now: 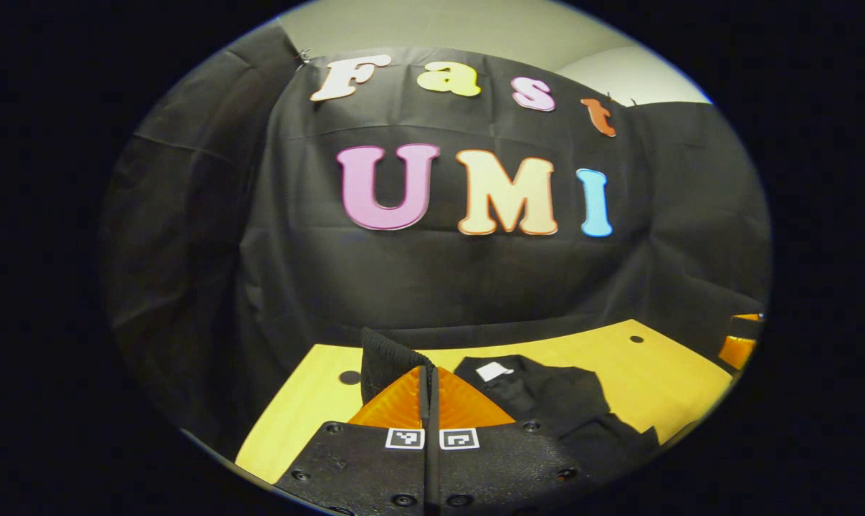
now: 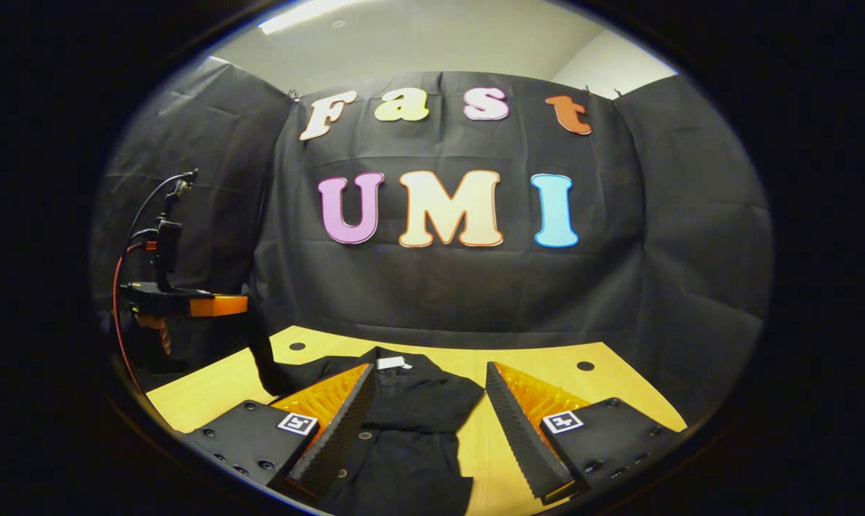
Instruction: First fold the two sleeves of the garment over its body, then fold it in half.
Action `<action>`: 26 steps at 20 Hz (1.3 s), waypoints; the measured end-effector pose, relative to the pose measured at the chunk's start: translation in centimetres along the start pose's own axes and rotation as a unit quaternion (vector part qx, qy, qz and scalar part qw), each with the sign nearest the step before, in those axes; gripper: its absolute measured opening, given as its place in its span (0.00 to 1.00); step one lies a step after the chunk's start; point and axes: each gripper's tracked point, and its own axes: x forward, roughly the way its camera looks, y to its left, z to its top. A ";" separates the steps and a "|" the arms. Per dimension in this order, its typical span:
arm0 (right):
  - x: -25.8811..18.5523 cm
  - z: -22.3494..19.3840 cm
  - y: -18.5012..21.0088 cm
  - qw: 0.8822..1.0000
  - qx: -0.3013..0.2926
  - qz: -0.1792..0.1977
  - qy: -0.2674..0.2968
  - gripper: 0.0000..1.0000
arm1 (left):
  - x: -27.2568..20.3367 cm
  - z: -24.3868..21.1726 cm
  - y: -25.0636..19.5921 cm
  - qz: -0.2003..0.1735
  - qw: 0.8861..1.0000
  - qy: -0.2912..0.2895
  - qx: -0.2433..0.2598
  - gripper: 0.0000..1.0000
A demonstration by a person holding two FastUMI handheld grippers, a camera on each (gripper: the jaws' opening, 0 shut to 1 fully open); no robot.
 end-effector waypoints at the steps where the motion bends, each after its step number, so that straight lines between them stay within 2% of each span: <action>1: -0.3 -0.2 -1.2 1.000 0.001 -0.003 0.002 1.00 | 0.5 0.0 -1.9 -0.011 1.000 0.002 0.001 0.00; 5: -0.9 -1.0 -4.4 1.000 0.013 -0.007 0.007 0.98 | 2.8 -1.3 -7.8 -0.048 0.999 0.026 0.006 0.00; 6: -0.9 -1.3 -5.1 1.000 0.017 -0.007 0.008 0.96 | 3.4 -1.8 -8.9 -0.052 0.998 0.031 0.010 0.00; 13: 0.3 -3.0 -9.5 0.999 0.028 -0.012 0.028 0.98 | 7.6 -6.1 -15.0 -0.078 0.993 0.088 0.033 0.00; 18: 1.5 -4.3 -12.0 0.998 0.036 -0.014 0.049 0.98 | 10.1 -11.1 -18.8 -0.099 0.982 0.154 0.056 0.00; 22: 2.1 -4.9 -13.6 0.998 0.034 -0.013 0.057 0.98 | 11.4 -14.8 -20.1 -0.094 0.974 0.200 0.055 0.00; 24: 2.1 -5.3 -13.8 0.997 0.041 -0.004 0.065 0.97 | 12.3 -14.6 -20.0 -0.082 0.977 0.188 0.056 0.00; 25: 2.2 -5.3 -13.7 0.997 0.048 0.001 0.064 0.98 | 12.1 -14.1 -20.8 -0.101 0.978 0.180 0.037 0.02; 26: 2.2 -5.1 -13.7 0.997 0.052 0.002 0.060 0.97 | 12.6 -12.6 -21.7 -0.106 0.981 0.162 0.025 0.51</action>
